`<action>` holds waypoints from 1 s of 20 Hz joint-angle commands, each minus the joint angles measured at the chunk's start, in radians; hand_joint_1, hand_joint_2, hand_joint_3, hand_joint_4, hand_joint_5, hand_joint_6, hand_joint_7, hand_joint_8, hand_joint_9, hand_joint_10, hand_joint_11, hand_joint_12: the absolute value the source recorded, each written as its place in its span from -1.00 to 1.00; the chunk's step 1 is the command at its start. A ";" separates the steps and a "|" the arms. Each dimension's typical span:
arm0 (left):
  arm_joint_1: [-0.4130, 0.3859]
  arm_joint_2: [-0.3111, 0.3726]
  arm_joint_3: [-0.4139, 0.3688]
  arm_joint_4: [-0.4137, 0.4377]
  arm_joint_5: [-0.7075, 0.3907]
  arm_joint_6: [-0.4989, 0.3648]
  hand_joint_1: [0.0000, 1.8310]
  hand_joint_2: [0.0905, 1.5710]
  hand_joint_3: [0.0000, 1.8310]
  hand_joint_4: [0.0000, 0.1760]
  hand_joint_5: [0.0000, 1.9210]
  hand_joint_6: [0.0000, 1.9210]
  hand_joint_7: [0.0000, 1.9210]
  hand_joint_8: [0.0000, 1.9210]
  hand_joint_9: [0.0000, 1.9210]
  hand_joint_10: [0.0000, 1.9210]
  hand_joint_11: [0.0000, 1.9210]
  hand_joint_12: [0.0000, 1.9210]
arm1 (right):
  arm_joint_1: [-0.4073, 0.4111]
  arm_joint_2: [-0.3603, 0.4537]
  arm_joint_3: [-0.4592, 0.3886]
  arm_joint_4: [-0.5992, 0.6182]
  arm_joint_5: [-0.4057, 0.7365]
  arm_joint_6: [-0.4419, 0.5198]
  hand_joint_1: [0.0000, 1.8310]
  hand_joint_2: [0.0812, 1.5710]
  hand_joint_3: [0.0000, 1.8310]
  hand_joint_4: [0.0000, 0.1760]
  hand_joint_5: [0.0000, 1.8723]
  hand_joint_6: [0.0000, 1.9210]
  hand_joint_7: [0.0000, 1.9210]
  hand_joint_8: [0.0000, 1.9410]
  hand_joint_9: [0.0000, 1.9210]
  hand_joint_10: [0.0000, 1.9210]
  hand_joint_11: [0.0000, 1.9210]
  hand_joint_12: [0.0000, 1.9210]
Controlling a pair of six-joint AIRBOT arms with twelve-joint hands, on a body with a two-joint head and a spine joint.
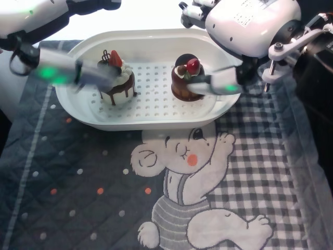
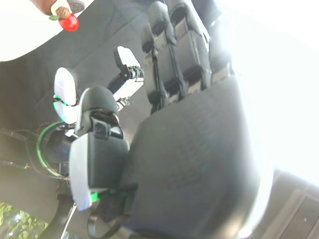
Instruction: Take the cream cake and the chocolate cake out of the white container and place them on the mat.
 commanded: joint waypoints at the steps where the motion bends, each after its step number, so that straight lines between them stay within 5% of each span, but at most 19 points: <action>1: -0.013 0.000 0.004 -0.005 -0.118 -0.005 -0.19 0.06 -0.98 -1.00 -0.74 -0.95 -0.82 -0.99 -0.90 -0.96 -1.00 -0.17 | 0.016 -0.001 0.006 -0.012 0.111 0.002 -0.06 -0.07 -0.97 -1.00 -0.54 -0.98 -0.59 -0.99 -0.67 -0.82 -1.00 0.22; 4: -0.015 -0.008 0.010 -0.005 -0.105 -0.004 -0.20 0.05 -1.00 -0.67 -0.79 -0.99 -0.85 -1.00 -0.90 -0.97 -1.00 0.00 | 0.016 -0.013 0.014 -0.010 0.107 0.002 -0.03 -0.05 -0.99 -1.00 -0.54 -1.00 -0.62 -1.00 -0.66 -0.89 -1.00 0.21; 8: -0.024 -0.065 0.076 -0.027 -0.043 -0.007 -0.13 0.07 -0.99 -1.00 -0.71 -0.98 -0.74 -0.98 -0.73 -0.92 -1.00 0.18 | 0.016 -0.055 0.056 0.029 0.088 0.002 0.00 -0.06 -1.00 -1.00 -0.54 -1.00 -0.63 -1.00 -0.68 -0.92 -1.00 0.29; 14: -0.008 -0.122 0.138 -0.071 0.018 -0.008 -0.11 0.07 -1.00 -1.00 -0.67 -0.99 -0.58 -0.96 -0.53 -0.83 -0.99 0.51 | 0.016 -0.123 0.119 0.102 0.040 0.002 -0.05 -0.04 -0.99 -1.00 -0.58 -1.00 -0.66 -1.00 -0.70 -0.97 -1.00 0.15; 20: 0.018 -0.176 0.193 -0.114 0.062 -0.008 -0.08 0.01 -1.00 -1.00 -0.66 -0.99 -0.58 -0.98 -0.60 -0.85 -1.00 0.40 | 0.016 -0.178 0.168 0.138 -0.018 0.002 -0.01 0.00 -1.00 -1.00 -0.52 -0.99 -0.54 -0.98 -0.55 -0.95 -1.00 0.31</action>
